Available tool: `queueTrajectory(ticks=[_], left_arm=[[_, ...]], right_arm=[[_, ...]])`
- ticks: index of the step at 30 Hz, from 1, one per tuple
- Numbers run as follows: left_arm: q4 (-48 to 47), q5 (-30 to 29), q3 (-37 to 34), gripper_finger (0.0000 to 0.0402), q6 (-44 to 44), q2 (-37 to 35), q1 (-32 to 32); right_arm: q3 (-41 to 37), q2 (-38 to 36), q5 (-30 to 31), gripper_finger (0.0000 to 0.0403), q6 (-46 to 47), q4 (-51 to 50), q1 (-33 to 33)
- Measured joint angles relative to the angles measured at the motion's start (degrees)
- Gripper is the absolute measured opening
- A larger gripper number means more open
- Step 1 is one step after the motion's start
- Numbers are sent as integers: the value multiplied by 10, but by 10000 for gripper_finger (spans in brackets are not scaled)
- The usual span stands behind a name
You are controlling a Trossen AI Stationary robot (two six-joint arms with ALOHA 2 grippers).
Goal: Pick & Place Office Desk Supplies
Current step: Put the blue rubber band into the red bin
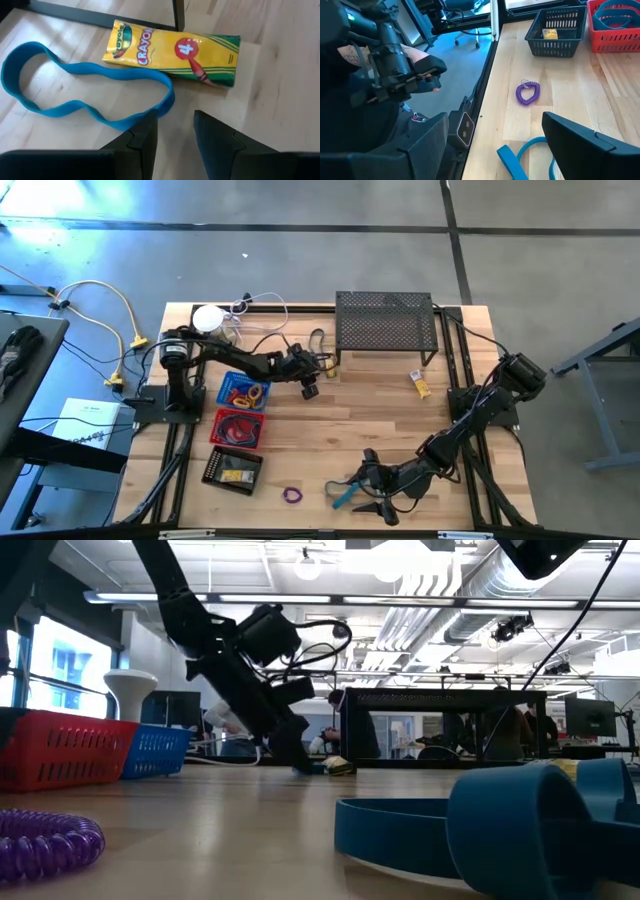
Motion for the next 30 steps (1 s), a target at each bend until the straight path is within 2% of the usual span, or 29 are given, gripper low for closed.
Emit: queueTrajectory(ticks=[9, 18, 24, 30], left_arm=[[2, -9, 1, 110, -20, 8, 0], [-5, -3, 1, 7, -28, 9, -5], [-24, -8, -2, 0, -23, -9, -33], [-44, -48, -1, 0, 52, -81, -94]], right_arm=[[0, 0, 0, 311, -4, -5, 0], [0, 0, 0, 311, 1, -5, 0], [0, 0, 0, 311, 2, -9, 0], [0, 0, 0, 311, 4, -12, 0]])
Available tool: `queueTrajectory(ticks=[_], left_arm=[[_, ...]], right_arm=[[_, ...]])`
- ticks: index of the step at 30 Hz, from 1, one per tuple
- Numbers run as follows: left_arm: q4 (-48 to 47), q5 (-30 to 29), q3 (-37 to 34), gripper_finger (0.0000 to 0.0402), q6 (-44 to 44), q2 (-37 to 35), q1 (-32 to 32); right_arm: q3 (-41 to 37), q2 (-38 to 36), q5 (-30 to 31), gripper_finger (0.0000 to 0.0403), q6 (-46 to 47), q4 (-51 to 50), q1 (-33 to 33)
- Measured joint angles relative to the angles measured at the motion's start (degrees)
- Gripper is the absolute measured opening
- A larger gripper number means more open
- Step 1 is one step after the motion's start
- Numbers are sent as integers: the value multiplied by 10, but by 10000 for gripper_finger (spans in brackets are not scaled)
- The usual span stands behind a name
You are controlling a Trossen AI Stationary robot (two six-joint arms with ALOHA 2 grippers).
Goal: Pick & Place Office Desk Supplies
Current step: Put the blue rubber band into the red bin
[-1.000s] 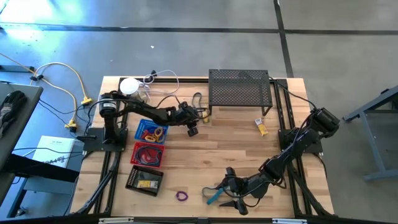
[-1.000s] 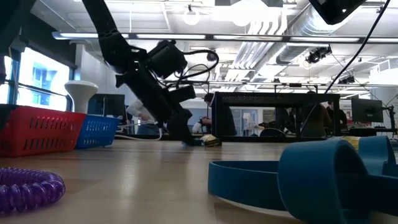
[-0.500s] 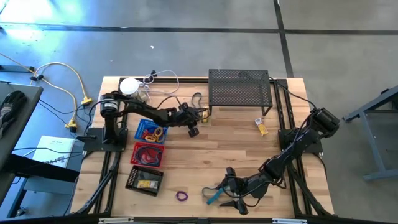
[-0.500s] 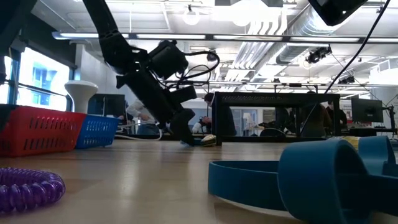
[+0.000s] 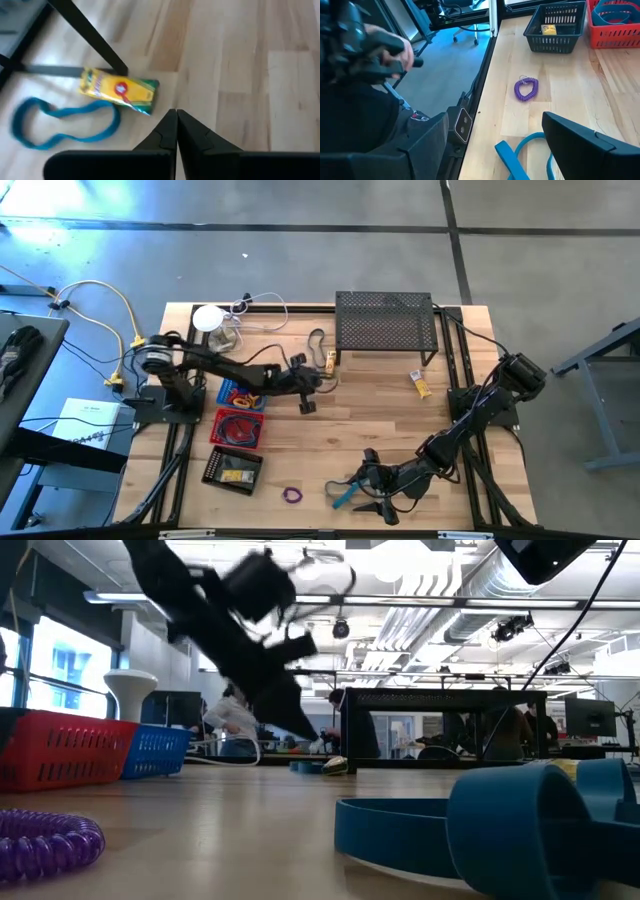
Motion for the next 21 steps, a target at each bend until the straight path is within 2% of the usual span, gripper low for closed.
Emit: queueTrajectory(ticks=[5, 9, 14, 16, 21], left_arm=[[-3, -40, 0, 0, 45, -38, -9], [-6, -46, 0, 2, 58, -41, 12], [-15, -47, 0, 44, 25, -41, 51], [-18, -25, 0, 71, 20, -41, 67], [-20, 80, 0, 131, 56, -37, 99]], right_arm=[[0, 0, 0, 311, 14, -1, 0], [0, 0, 16, 311, 32, -1, 0], [0, 0, 13, 311, 39, -1, 0], [0, 0, 12, 311, 38, -1, 0], [0, 0, -24, 311, 18, -1, 0]])
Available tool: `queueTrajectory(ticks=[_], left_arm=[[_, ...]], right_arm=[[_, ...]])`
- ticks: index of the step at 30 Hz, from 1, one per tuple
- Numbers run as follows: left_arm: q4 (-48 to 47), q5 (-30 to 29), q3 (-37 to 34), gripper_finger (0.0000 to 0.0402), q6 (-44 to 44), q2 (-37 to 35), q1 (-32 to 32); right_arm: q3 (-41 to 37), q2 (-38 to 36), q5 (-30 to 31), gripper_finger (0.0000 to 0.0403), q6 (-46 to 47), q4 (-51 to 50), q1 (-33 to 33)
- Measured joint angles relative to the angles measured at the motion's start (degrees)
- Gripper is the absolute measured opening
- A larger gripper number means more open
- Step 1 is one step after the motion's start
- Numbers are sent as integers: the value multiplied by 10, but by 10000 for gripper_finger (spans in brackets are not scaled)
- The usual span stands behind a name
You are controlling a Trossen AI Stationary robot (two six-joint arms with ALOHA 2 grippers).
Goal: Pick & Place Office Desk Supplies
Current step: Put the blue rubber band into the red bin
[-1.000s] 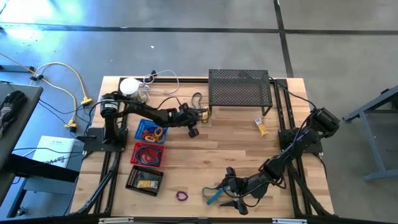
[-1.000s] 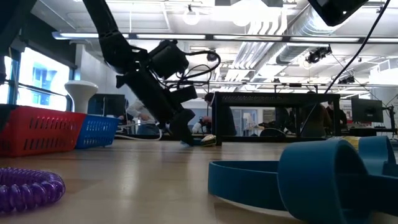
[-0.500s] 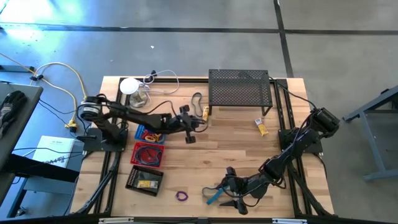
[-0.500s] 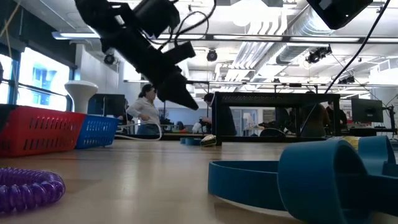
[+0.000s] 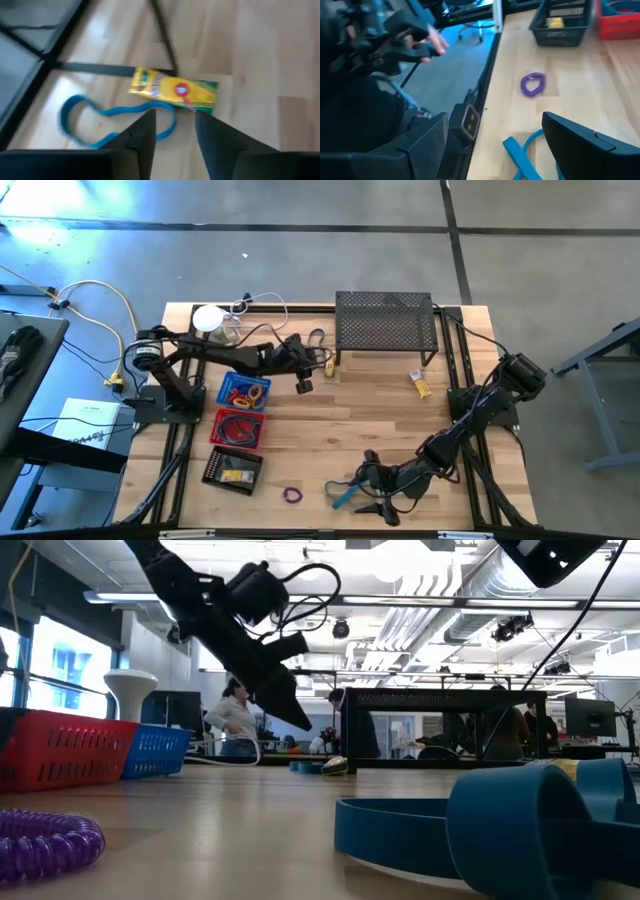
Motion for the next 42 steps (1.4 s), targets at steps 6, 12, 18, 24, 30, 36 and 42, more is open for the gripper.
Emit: queueTrajectory(ticks=[6, 12, 18, 24, 30, 36, 42], left_arm=[[4, 65, 1, 155, 77, 25, 19], [20, 69, 1, 156, 103, 32, 35], [19, 116, 1, 156, 88, 32, 71], [19, 185, 1, 156, 88, 32, 89], [19, 193, 1, 156, 107, 32, 84], [29, 199, 0, 156, 102, 46, 88], [35, 206, 2, 156, 110, 63, 90]], right_arm=[[0, 0, -22, 311, -62, 0, -1], [0, 0, -43, 311, -101, -7, -19], [0, 0, -89, 311, -96, -38, -63], [0, 0, -138, 307, -88, -65, -98], [0, 0, -147, 283, -103, -79, -113], [0, 0, -170, 261, -103, -84, -129], [0, 0, -161, 247, -98, -87, -131]])
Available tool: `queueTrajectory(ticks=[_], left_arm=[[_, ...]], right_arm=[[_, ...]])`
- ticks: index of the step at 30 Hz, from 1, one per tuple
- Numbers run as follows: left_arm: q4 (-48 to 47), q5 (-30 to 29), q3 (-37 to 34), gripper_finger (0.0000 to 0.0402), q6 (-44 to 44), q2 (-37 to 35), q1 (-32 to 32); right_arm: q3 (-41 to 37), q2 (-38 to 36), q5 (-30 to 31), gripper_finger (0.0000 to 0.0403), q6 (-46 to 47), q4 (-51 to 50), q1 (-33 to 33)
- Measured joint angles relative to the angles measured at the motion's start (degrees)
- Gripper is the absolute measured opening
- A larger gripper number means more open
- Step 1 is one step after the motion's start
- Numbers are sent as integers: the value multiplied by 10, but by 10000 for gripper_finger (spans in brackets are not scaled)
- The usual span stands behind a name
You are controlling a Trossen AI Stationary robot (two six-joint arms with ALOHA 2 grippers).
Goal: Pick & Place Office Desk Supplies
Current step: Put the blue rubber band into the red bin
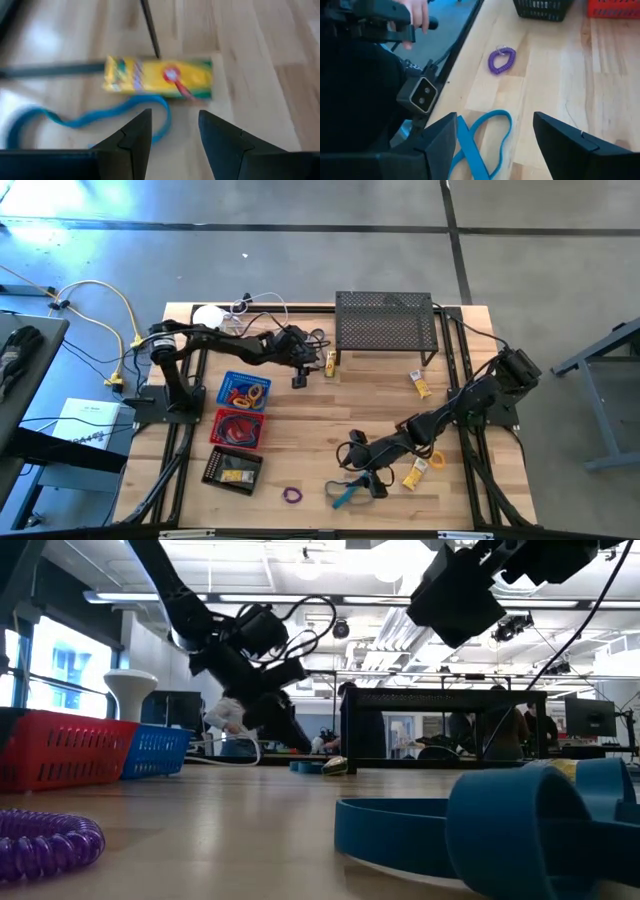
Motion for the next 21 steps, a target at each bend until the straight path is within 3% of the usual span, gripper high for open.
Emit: queueTrajectory(ticks=[10, 21], left_arm=[[52, -36, 0, 156, 3, 58, -2], [41, -30, 2, 146, -72, 79, 0]], right_arm=[[0, 0, 35, 238, 22, 25, 11], [0, 0, 35, 238, 20, 56, 22]])
